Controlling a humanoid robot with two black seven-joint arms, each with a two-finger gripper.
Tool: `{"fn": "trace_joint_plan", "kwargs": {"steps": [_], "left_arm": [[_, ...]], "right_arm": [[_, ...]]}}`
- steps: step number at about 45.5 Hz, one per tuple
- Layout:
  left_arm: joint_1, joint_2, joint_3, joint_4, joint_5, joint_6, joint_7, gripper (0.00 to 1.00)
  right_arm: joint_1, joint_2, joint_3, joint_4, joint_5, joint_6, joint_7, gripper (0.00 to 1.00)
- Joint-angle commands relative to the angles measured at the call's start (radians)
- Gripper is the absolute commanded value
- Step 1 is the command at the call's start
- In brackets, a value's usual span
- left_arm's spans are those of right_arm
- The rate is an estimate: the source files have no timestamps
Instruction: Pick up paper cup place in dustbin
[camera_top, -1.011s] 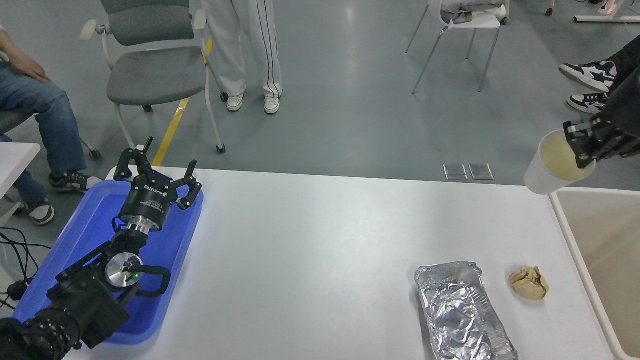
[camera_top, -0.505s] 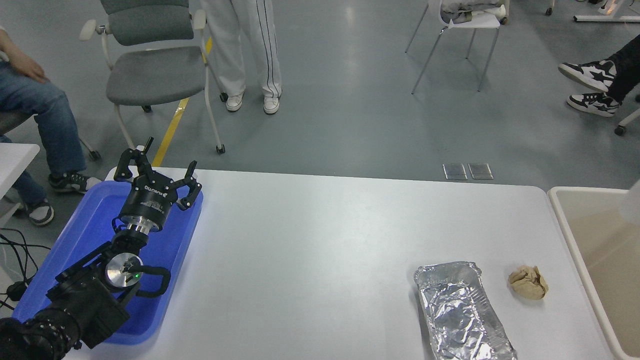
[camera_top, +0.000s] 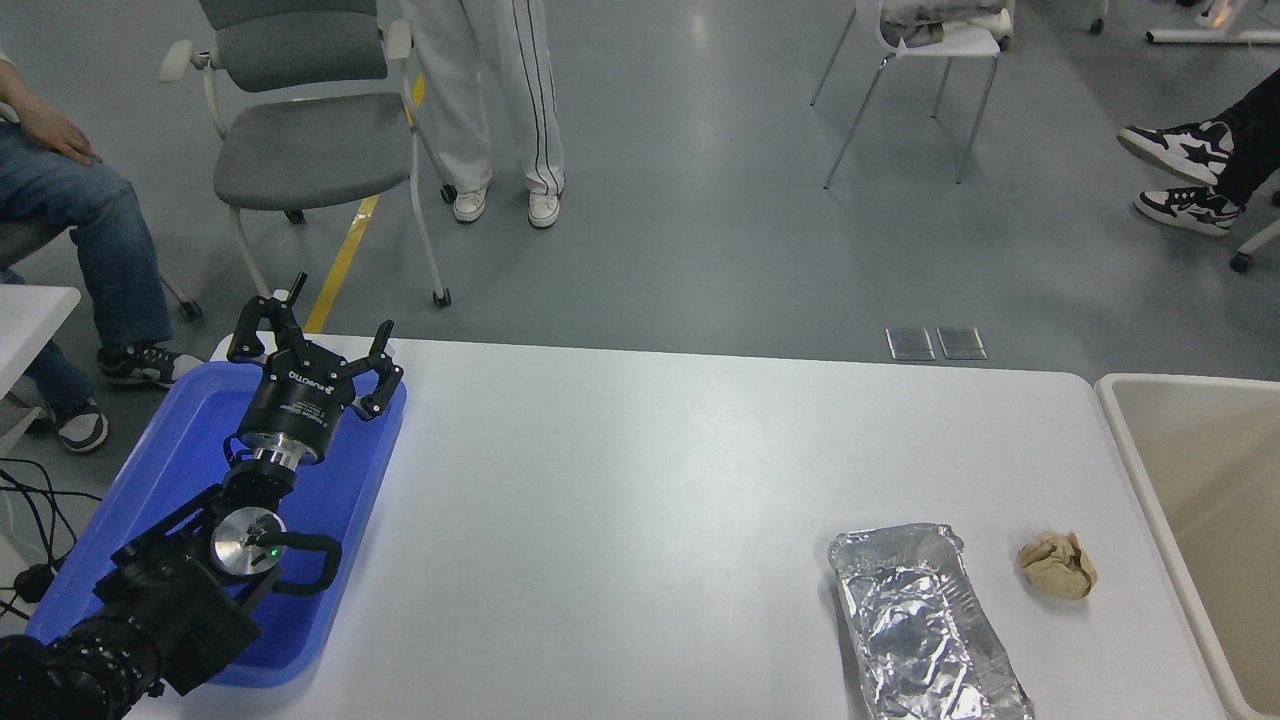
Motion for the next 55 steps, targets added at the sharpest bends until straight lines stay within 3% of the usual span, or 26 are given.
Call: {"fn": "trace_joint_plan", "kwargs": {"steps": [1, 8, 17, 27, 35, 55], "left_arm": [[0.0, 0.0, 0.0, 0.0, 0.0, 0.0, 0.0, 1.0], [0.0, 0.0, 0.0, 0.0, 0.0, 0.0, 0.0, 1.0], [0.0, 0.0, 0.0, 0.0, 0.0, 0.0, 0.0, 1.0], [0.0, 0.0, 0.0, 0.0, 0.0, 0.0, 0.0, 1.0], [0.0, 0.0, 0.0, 0.0, 0.0, 0.0, 0.0, 1.0], [0.0, 0.0, 0.0, 0.0, 0.0, 0.0, 0.0, 1.0]], "right_arm": [[-0.225, -0.007, 0.155, -0.079, -0.002, 0.0, -0.001, 0.0], [-0.348, -0.021, 0.229, -0.082, 0.012, -0.006, 0.001, 0.0], [-0.46, -0.037, 0.275, -0.084, 0.021, -0.227, -0.001, 0.0], [-0.627, -0.023, 0.284, -0.084, 0.171, -0.529, 0.001, 0.0], [-0.718, 0.031, 0.316, -0.109, 0.184, -0.713, 0.001, 0.0], [-1.132, 0.244, 0.689, -0.53, 0.27, -0.772, 0.002, 0.0]]}}
